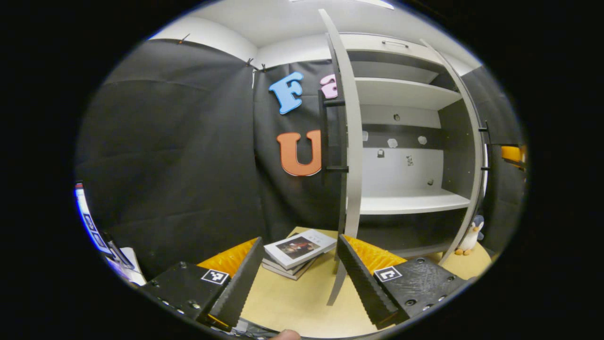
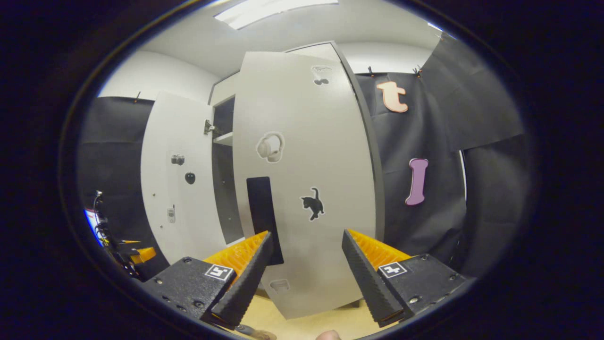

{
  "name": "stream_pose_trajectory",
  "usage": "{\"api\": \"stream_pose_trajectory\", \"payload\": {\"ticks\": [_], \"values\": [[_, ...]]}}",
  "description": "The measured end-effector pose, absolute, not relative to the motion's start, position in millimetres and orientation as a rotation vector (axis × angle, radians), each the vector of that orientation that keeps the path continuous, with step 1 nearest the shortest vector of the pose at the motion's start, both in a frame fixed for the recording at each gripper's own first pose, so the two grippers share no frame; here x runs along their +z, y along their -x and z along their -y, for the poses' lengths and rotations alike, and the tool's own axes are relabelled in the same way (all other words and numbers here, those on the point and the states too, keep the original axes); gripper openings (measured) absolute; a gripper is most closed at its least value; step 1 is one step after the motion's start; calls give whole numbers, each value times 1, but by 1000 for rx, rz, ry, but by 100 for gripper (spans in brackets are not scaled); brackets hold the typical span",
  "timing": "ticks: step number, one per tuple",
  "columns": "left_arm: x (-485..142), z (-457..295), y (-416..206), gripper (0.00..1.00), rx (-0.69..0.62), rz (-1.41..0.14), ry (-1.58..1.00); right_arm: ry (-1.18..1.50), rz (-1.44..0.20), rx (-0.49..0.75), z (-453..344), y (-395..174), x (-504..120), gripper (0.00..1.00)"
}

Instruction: Grasp the bottle in the cabinet with the left hand and place it on the coaster, then close the right door with the right hand and the left door with the left hand.

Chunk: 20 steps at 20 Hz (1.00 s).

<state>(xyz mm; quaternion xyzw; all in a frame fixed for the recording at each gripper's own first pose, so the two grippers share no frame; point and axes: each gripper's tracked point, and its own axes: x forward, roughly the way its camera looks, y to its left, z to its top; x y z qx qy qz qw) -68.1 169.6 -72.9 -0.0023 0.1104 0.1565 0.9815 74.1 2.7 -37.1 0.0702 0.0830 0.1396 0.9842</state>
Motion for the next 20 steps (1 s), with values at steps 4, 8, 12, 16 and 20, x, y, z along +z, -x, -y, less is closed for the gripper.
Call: {"api": "stream_pose_trajectory", "payload": {"ticks": [4,8,12,16,20], "values": [[-54,-189,56,96,330,-207,47,-142,-141,250,12,-72,-26,92],[-41,-205,36,92,328,-212,62,-120,-124,215,27,-67,-20,97],[-25,-218,18,98,343,-226,45,-104,-140,196,36,-64,-25,97],[-11,-221,6,95,334,-205,136,-95,-153,194,40,-59,-29,92],[-3,-217,0,96,270,-216,103,-95,-161,189,46,-58,-29,97]]}}
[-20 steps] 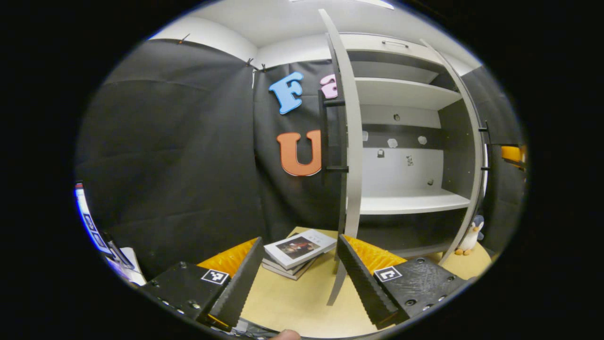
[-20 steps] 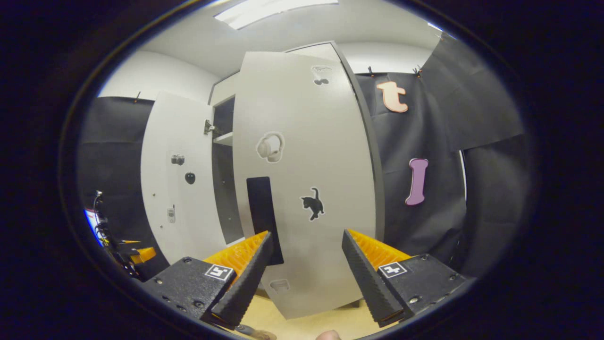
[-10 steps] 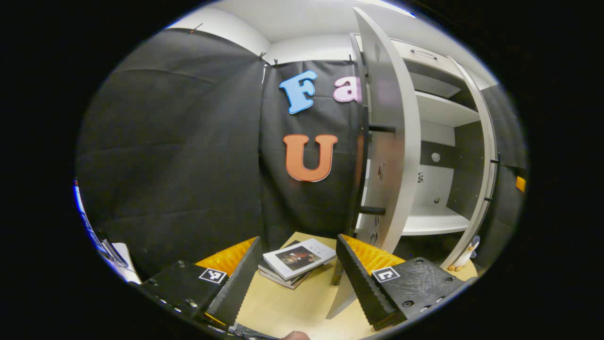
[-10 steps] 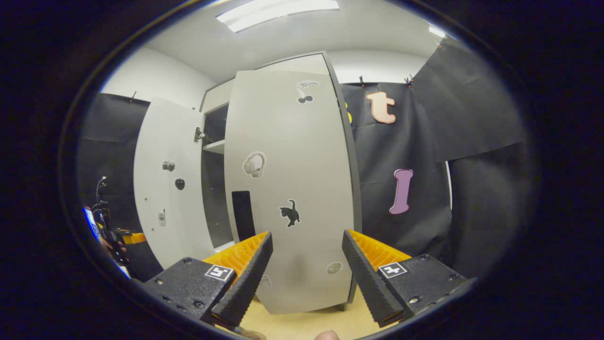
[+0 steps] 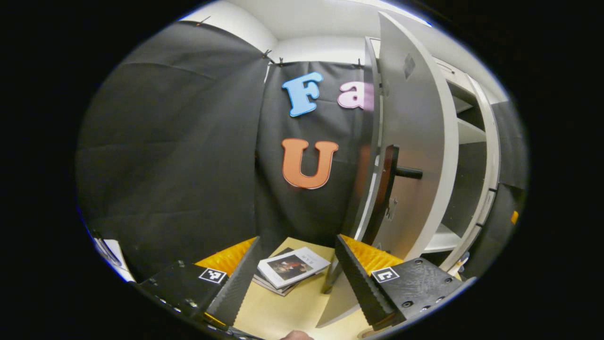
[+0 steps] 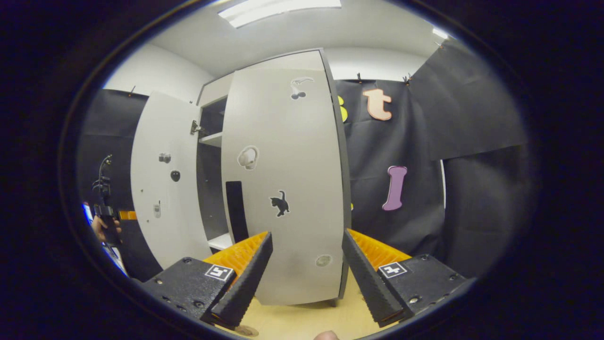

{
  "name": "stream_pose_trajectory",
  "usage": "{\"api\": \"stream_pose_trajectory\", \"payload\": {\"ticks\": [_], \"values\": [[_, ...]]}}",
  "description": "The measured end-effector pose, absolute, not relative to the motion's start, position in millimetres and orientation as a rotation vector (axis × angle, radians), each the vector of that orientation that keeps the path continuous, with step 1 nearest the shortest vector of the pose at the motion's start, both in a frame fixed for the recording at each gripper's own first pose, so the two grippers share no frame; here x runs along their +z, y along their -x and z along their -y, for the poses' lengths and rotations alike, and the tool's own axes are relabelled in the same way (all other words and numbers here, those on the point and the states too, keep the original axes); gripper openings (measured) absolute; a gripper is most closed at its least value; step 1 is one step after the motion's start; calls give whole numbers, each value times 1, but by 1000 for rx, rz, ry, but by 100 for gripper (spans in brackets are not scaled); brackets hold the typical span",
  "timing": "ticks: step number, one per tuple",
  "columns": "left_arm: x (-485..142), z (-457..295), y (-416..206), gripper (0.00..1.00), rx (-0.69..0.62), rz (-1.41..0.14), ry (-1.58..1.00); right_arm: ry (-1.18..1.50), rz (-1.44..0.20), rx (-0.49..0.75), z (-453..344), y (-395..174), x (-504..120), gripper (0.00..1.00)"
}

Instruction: Grasp the bottle in the cabinet with the left hand and place it on the coaster, then close the right door with the right hand and the left door with the left hand.

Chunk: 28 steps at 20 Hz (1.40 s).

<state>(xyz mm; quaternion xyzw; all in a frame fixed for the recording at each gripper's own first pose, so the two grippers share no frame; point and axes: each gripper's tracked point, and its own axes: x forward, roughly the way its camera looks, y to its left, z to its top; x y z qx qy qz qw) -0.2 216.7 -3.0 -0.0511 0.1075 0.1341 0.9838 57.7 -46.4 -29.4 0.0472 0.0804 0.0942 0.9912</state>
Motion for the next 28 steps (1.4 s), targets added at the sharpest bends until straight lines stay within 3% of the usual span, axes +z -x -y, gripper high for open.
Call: {"api": "stream_pose_trajectory", "payload": {"ticks": [2,3,4,7,8,10,14,15,19,20,21,22,28], "values": [[0,-207,-2,95,230,-223,56,-105,-160,200,44,-57,-29,97],[1,-199,-3,100,206,-224,36,-108,-164,206,42,-56,-29,97],[0,-190,-4,88,180,-230,32,-107,-166,212,40,-56,-30,97],[0,-168,-4,94,136,-230,67,-96,-162,230,33,-55,-29,92],[-1,-162,-5,96,128,-229,81,-93,-161,232,32,-55,-30,97],[-3,-144,-8,100,90,-226,101,-92,-164,237,31,-54,-31,97],[-8,-97,-20,100,-22,-235,138,-89,-174,222,40,-48,-34,97],[-7,-86,-26,100,-44,-232,135,-84,-176,210,45,-47,-34,92],[-4,-48,-42,100,-129,-213,118,-72,-175,159,68,-41,-32,100],[-4,-44,-45,95,-134,-214,109,-74,-172,147,74,-40,-31,92],[-3,-41,-48,95,-137,-210,105,-75,-167,137,78,-40,-29,97],[-1,-35,-49,100,-144,-207,109,-73,-164,125,80,-38,-27,97],[32,-33,-39,100,-109,-141,44,-84,-116,100,85,-32,-4,97]]}}
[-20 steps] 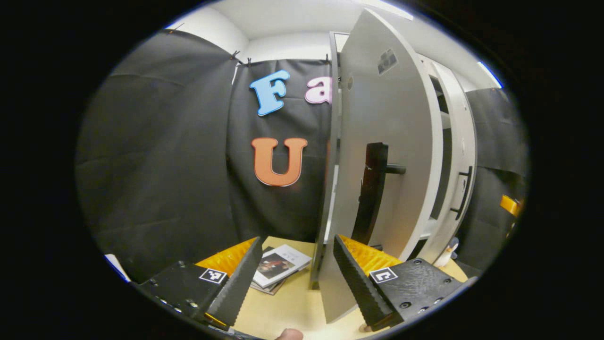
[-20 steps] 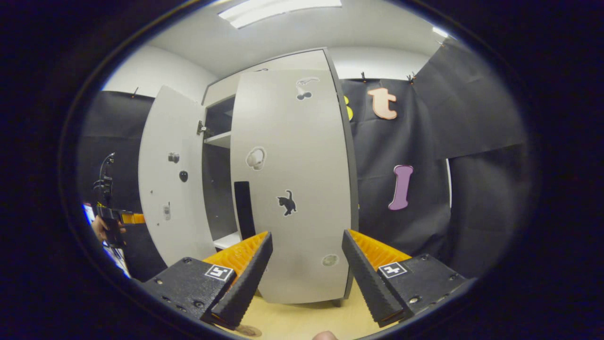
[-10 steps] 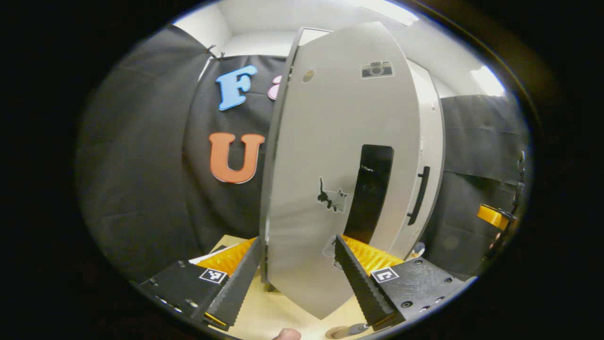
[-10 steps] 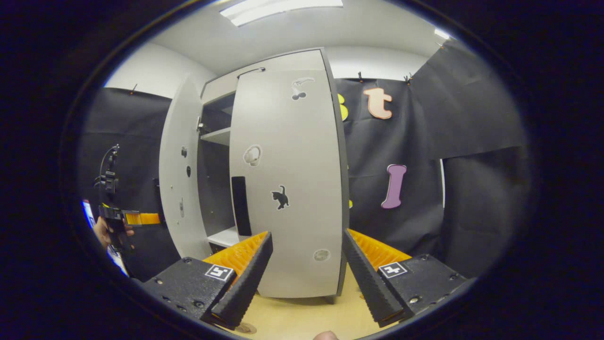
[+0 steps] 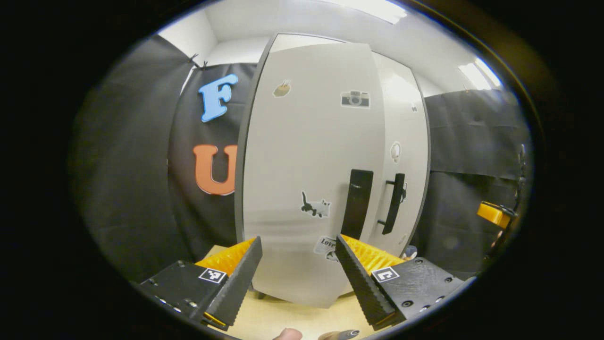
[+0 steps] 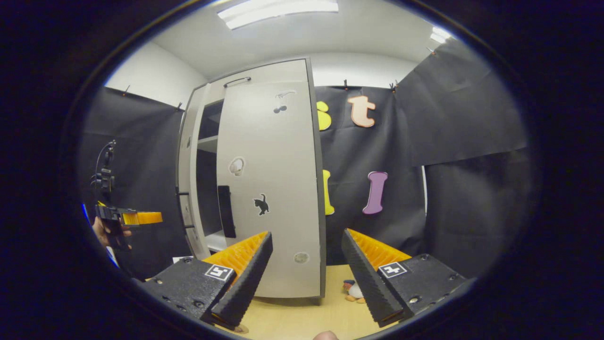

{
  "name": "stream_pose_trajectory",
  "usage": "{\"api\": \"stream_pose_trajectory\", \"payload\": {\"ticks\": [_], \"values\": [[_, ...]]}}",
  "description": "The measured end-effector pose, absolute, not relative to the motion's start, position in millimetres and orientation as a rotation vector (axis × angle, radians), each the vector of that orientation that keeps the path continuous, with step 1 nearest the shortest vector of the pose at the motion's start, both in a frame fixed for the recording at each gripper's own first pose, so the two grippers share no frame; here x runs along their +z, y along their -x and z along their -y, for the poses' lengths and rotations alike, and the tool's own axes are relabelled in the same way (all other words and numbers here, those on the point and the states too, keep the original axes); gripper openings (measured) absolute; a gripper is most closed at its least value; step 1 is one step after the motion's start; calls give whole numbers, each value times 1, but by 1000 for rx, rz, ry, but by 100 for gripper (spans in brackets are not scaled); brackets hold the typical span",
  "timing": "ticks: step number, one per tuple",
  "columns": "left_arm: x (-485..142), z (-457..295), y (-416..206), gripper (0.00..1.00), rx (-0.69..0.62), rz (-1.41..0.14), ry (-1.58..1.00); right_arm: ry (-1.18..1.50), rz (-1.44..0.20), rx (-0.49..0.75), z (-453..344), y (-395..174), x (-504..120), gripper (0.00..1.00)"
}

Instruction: Grasp the bottle in the cabinet with the left hand and place it on the coaster, then close the right door with the right hand and the left door with the left hand.

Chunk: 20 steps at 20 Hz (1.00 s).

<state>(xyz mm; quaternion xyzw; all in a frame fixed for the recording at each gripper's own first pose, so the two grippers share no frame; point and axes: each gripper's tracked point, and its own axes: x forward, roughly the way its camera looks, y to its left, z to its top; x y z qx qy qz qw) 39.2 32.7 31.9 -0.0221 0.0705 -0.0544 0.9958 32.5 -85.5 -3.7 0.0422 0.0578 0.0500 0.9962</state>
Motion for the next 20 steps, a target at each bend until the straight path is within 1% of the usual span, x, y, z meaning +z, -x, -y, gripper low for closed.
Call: {"api": "stream_pose_trajectory", "payload": {"ticks": [3,4,5,10,12,13,14,15,16,17,18,20], "values": [[56,-31,-28,100,-100,-91,-8,-87,-59,104,81,-32,20,98],[63,-32,-26,100,-92,-78,-26,-81,-39,109,78,-33,28,93],[72,-34,-22,100,-76,-57,-46,-74,-24,113,76,-33,34,97],[111,-35,-9,99,-12,18,-77,-71,65,124,66,-34,68,99],[123,-42,0,96,11,41,-55,-67,93,121,65,-32,80,99],[130,-41,4,94,13,54,-44,-62,103,117,65,-32,85,96],[138,-41,7,92,14,63,-38,-54,111,115,65,-31,91,96],[144,-41,10,98,20,74,-37,-45,118,114,64,-31,95,99],[151,-43,14,99,32,90,-40,-37,126,111,64,-30,99,99],[156,-48,17,92,48,99,-46,-29,136,109,63,-29,103,96],[159,-49,20,99,58,111,-48,-26,149,111,62,-28,108,99],[165,-46,26,99,69,122,-38,-18,155,121,59,-29,110,99]]}}
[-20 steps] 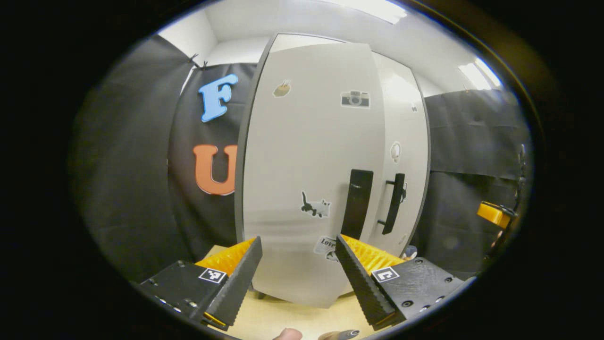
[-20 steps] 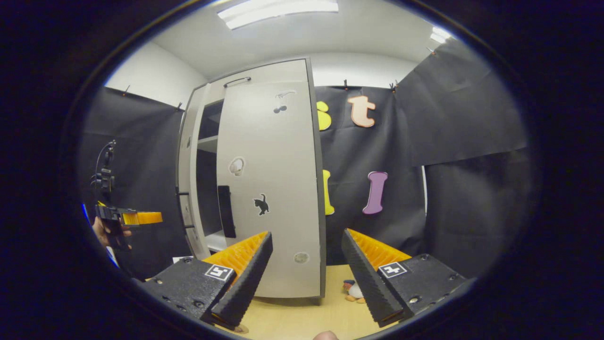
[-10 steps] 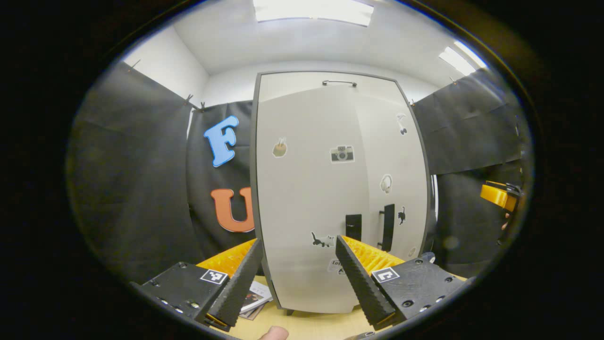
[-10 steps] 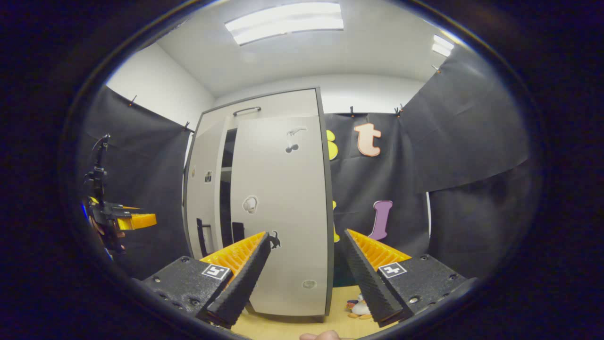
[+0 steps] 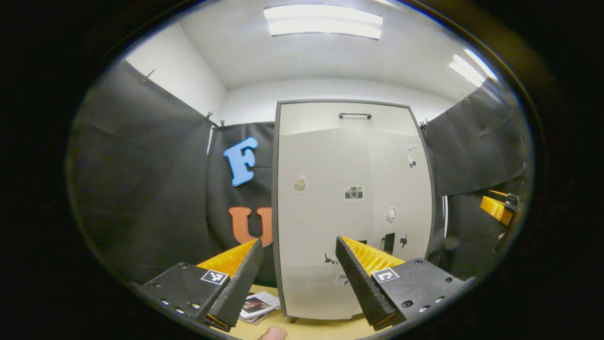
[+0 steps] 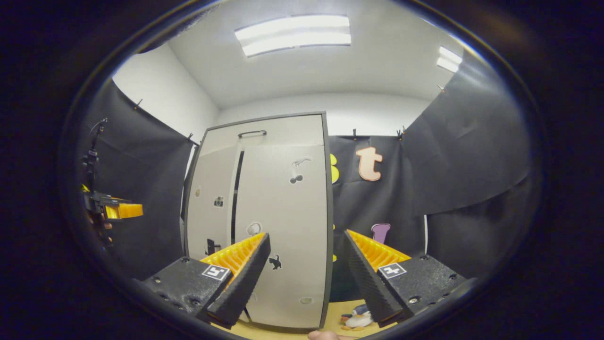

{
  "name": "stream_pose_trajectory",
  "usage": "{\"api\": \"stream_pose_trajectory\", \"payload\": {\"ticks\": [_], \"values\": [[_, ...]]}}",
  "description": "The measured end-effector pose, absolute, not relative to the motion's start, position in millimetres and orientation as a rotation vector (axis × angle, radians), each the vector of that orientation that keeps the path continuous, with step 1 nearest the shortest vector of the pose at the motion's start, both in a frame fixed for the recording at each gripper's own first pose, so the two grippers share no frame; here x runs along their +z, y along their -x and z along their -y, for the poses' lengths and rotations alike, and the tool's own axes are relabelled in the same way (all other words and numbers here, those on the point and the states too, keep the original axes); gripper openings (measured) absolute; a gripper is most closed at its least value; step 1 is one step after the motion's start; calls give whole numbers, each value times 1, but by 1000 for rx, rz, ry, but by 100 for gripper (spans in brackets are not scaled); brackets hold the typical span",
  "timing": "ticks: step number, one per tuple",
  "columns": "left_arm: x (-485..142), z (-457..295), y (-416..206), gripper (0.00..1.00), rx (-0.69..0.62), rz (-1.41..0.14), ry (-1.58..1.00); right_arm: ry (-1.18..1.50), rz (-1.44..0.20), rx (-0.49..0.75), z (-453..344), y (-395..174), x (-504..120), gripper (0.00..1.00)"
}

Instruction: Grasp the bottle in the cabinet with the left hand and place it on the coaster, then close the right door with the right hand and the left door with the left hand.

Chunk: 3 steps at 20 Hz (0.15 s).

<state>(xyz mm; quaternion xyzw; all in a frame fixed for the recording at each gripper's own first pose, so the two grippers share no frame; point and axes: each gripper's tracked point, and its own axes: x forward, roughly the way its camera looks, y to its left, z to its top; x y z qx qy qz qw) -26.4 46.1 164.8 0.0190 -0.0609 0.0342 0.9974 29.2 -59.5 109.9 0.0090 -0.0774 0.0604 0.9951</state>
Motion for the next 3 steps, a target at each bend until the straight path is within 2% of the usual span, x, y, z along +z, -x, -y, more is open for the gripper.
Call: {"api": "stream_pose_trajectory", "payload": {"ticks": [3], "values": [[174,-49,37,99,85,145,-41,-9,157,135,55,-29,115,99]]}}
